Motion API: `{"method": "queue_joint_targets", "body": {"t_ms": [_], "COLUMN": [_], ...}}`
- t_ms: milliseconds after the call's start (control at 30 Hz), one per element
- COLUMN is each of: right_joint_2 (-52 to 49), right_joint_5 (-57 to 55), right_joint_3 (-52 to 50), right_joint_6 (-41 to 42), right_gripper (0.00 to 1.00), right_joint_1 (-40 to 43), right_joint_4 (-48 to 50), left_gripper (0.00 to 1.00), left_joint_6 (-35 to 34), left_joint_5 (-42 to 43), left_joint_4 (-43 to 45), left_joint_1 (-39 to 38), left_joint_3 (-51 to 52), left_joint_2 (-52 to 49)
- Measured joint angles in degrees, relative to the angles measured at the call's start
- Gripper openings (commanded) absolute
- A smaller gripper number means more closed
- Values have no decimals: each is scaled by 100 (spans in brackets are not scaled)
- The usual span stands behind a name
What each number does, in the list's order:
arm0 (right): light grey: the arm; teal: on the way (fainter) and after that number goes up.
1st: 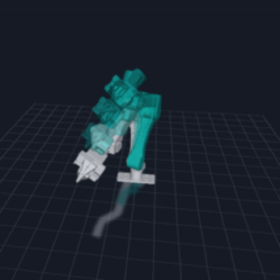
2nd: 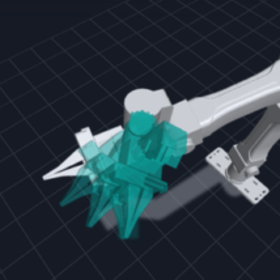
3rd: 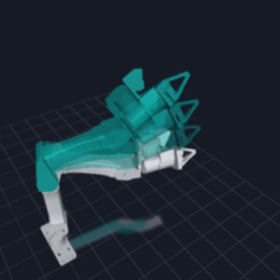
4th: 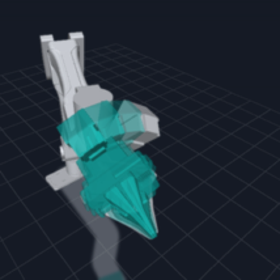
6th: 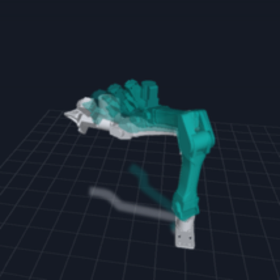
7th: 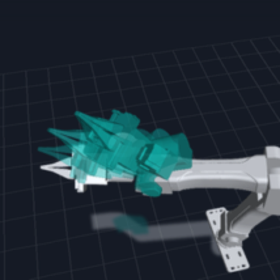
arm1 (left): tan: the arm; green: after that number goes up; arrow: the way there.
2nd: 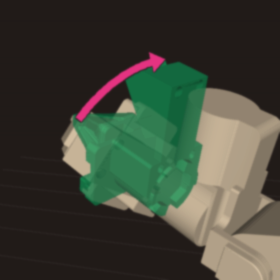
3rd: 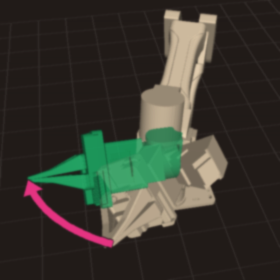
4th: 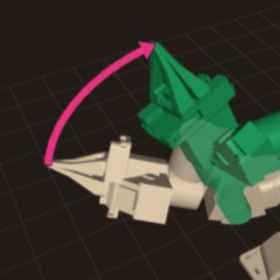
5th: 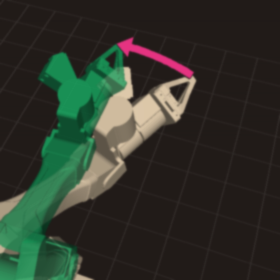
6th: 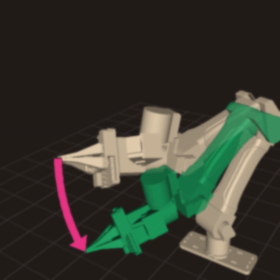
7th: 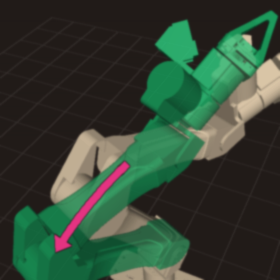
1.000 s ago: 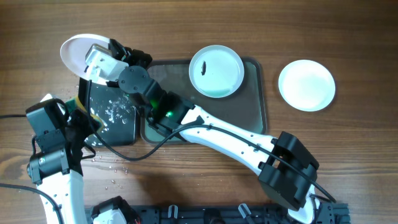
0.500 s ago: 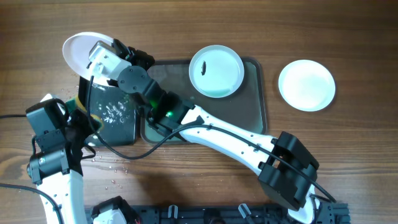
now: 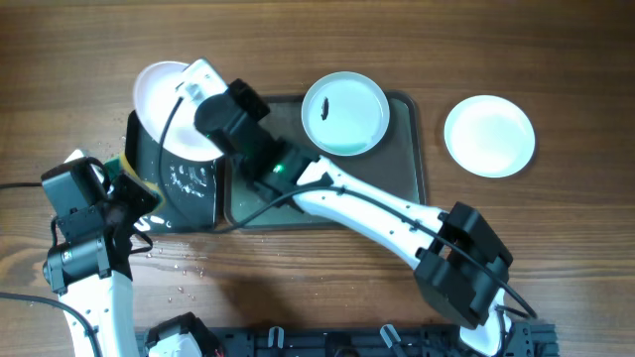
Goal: Clean dirty plates on tray and stack at the side
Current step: 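Swing the plate right and lower it onto the cleaned white plate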
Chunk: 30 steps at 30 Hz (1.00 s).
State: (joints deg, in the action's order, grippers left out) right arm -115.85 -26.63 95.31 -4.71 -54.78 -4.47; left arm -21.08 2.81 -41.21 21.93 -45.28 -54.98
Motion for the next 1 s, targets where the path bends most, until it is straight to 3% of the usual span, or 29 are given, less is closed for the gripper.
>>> {"method": "queue_joint_targets", "body": {"t_ms": [167, 333, 600, 1000], "right_joint_2": [7, 435, 1169, 1169], "right_joint_5": [1397, 2697, 3827, 3880], "right_joint_3": [4, 2, 20, 20], "right_joint_6": [1228, 1930, 2179, 2175], "right_gripper": [5, 6, 4, 4], "right_joint_1": [393, 1047, 2726, 5156], "right_joint_4": [-918, -1884, -3665, -5187], "left_gripper": [5, 5, 5, 5], "left_joint_6": [0, 0, 0, 0], "left_joint_5": [0, 0, 0, 0], "left_joint_4": [0, 0, 0, 2], "left_joint_1": [0, 0, 0, 0], "left_joint_3": [0, 0, 0, 0], "left_joint_2": [0, 0, 0, 0]}}
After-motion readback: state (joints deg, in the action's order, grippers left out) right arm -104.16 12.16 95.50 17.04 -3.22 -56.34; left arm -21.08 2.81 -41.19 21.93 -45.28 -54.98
